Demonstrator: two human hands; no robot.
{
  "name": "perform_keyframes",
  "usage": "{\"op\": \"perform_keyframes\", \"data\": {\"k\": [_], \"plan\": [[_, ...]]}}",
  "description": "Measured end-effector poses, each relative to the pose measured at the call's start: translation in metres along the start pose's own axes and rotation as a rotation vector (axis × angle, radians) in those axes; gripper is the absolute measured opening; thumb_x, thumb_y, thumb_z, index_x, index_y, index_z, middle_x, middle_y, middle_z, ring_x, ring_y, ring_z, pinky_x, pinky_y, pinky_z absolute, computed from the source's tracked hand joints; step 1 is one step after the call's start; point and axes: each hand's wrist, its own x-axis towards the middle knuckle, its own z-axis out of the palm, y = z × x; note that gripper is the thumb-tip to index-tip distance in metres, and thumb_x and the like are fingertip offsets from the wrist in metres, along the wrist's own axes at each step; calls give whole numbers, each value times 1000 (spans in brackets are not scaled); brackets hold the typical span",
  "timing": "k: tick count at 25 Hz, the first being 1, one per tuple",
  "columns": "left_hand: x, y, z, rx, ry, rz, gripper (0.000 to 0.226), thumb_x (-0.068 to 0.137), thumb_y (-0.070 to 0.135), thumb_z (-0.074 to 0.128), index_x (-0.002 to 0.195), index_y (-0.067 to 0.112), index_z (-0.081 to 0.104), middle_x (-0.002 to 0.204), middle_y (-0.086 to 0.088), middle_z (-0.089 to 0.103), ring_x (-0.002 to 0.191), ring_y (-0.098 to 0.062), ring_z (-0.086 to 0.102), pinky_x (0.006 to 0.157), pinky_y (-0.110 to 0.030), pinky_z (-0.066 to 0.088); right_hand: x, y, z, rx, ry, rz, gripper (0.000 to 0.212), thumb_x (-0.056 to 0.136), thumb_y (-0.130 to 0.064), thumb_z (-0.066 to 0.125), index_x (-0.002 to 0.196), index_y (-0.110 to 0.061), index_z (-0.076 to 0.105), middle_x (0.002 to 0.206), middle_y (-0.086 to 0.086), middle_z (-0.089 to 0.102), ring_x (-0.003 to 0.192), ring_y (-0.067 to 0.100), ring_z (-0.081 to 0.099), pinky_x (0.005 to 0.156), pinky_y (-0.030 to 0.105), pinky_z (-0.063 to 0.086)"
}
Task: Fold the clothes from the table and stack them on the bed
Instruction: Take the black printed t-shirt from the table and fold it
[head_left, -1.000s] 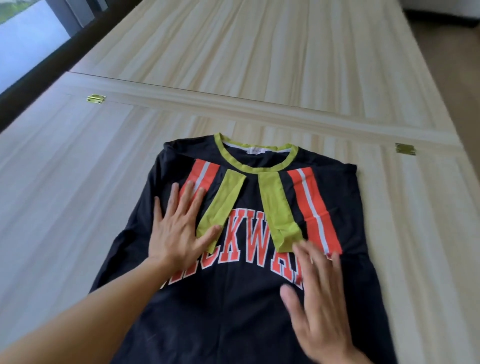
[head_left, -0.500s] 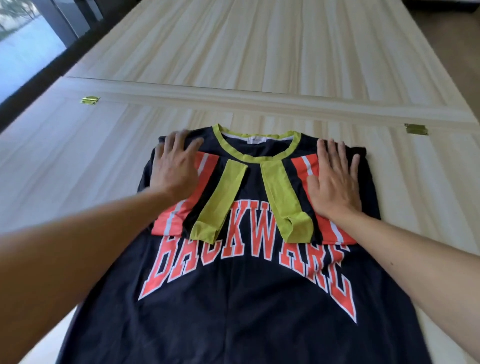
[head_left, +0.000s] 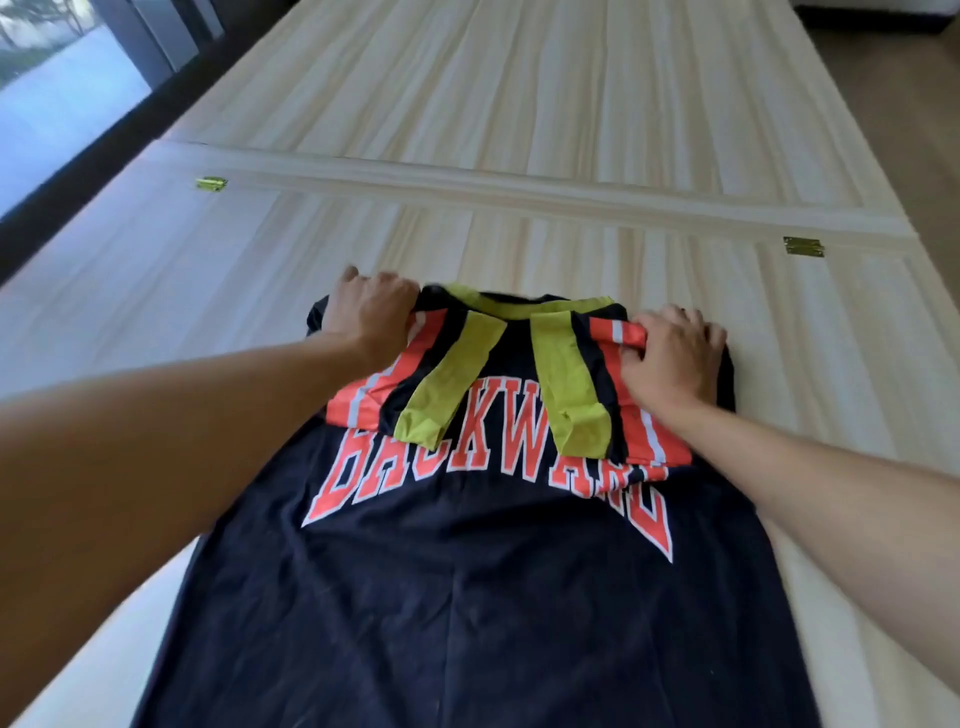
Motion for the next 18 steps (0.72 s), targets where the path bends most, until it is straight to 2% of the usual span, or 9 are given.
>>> {"op": "perform_keyframes", "data": {"k": [3, 5, 7, 8, 10, 12, 15, 16, 18], "plan": [[-4, -16, -57, -40, 143, -27, 13, 90, 23, 59, 94, 11, 64, 99, -20, 69, 95, -39, 65, 96, -44, 35, 19, 3, -69, -19, -16, -16, 33, 76, -26, 68, 108, -17, 72, 114, 14, 63, 116, 35, 50, 101, 42, 29], [-10, -29, -101, -70, 178, -18, 18, 85, 21, 62, 96, 7, 68, 97, -22, 69, 100, -39, 61, 96, -44, 35, 27, -5, -127, 53, -6, -121, 26, 73, -32, 61, 95, -22, 71, 97, 13, 67, 101, 35, 56, 100, 43, 31], [-32, -35, -142, -136, 180, 76, 21, 80, 17, 63, 96, 4, 69, 94, -23, 70, 102, -41, 59, 94, -44, 37, 15, -12, -179, 126, -23, -249, 13, 73, -37, 54, 69, -24, 55, 68, 5, 58, 75, 32, 51, 88, 41, 33], [-52, -37, -157, -182, 166, 128, 23, 77, 17, 61, 95, 3, 67, 93, -23, 70, 99, -42, 61, 92, -44, 40, -1, -15, -203, 146, -57, -300, 19, 75, -38, 54, 63, -25, 45, 60, 2, 51, 67, 31, 48, 80, 38, 31], [-101, -42, -177, -236, 145, 257, 31, 74, 27, 52, 91, 3, 63, 86, -21, 68, 87, -42, 64, 84, -44, 44, -42, -16, -243, 176, -129, -363, 30, 78, -36, 59, 59, -22, 41, 54, 1, 47, 57, 36, 47, 70, 35, 30], [-161, -48, -179, -267, 109, 346, 32, 78, 34, 50, 92, 7, 61, 82, -16, 66, 80, -40, 64, 76, -43, 47, -98, -11, -266, 189, -196, -382, 28, 76, -24, 71, 63, -18, 46, 55, 1, 49, 54, 37, 50, 57, 35, 36], [-258, -51, -155, -315, 57, 459, 17, 84, 23, 61, 94, 9, 62, 87, -11, 62, 81, -35, 60, 66, -40, 49, -207, 2, -272, 202, -325, -383, 39, 61, -4, 78, 74, -22, 46, 66, -7, 49, 60, 33, 52, 53, 37, 42], [-291, -50, -141, -305, 17, 510, 17, 87, 24, 58, 93, 9, 63, 89, -11, 61, 82, -33, 59, 68, -40, 49, -247, 5, -269, 189, -409, -402, 44, 57, -5, 79, 77, -24, 45, 70, -9, 49, 63, 30, 51, 54, 38, 43], [-357, -48, -107, -230, -164, 607, 19, 79, 29, 58, 91, 15, 64, 93, -7, 59, 85, -31, 57, 71, -42, 51, -322, 11, -256, 122, -650, -488, 50, 56, -23, 81, 92, -31, 45, 84, -12, 53, 75, 24, 57, 63, 38, 45]]}}
